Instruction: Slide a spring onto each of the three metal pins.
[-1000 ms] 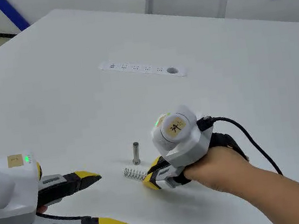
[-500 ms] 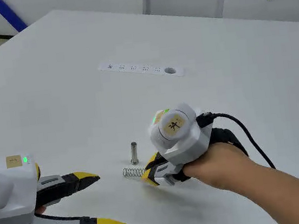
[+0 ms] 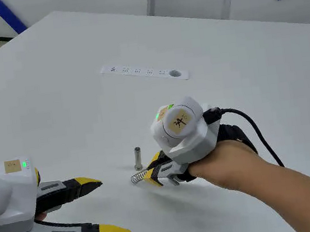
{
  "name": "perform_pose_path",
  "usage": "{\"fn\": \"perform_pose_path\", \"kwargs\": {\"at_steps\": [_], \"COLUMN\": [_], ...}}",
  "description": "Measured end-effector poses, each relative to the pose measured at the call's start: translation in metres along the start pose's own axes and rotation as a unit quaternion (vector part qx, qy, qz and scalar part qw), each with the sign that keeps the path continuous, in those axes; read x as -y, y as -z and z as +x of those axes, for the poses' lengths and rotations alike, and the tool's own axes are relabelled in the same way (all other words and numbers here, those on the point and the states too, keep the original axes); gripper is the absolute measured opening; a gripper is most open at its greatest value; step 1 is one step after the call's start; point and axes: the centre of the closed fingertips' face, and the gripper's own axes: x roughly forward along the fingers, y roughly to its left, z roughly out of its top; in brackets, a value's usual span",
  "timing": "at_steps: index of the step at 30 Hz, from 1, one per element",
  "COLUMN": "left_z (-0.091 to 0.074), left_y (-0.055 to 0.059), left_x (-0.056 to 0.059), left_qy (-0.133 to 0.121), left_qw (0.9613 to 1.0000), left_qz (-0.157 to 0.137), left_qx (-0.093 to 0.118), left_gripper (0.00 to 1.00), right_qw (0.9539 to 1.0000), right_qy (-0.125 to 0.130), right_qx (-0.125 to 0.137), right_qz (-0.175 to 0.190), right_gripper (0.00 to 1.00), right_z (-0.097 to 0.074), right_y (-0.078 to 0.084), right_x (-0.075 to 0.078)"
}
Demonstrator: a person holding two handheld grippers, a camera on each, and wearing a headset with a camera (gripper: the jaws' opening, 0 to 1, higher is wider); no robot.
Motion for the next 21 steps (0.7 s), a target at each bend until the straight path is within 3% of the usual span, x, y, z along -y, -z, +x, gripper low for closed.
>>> {"fn": "perform_pose_path", "kwargs": {"at_steps": [21], "left_z": [0.0004], "left_y": [-0.0007], "left_x": [0.0006], "left_qy": [0.003], "left_qw": [1.0], "left_qz": [0.001], "left_qx": [0.002], "left_gripper": [0.72], "right_qw": [1.0], "right_qy": [0.002], "right_qx": [-0.001], "right_qz": [-0.002], "right_gripper": [0.12], "right_z": [-0.0069], "right_y": [-0.005], "right_x": [0.0004]}}
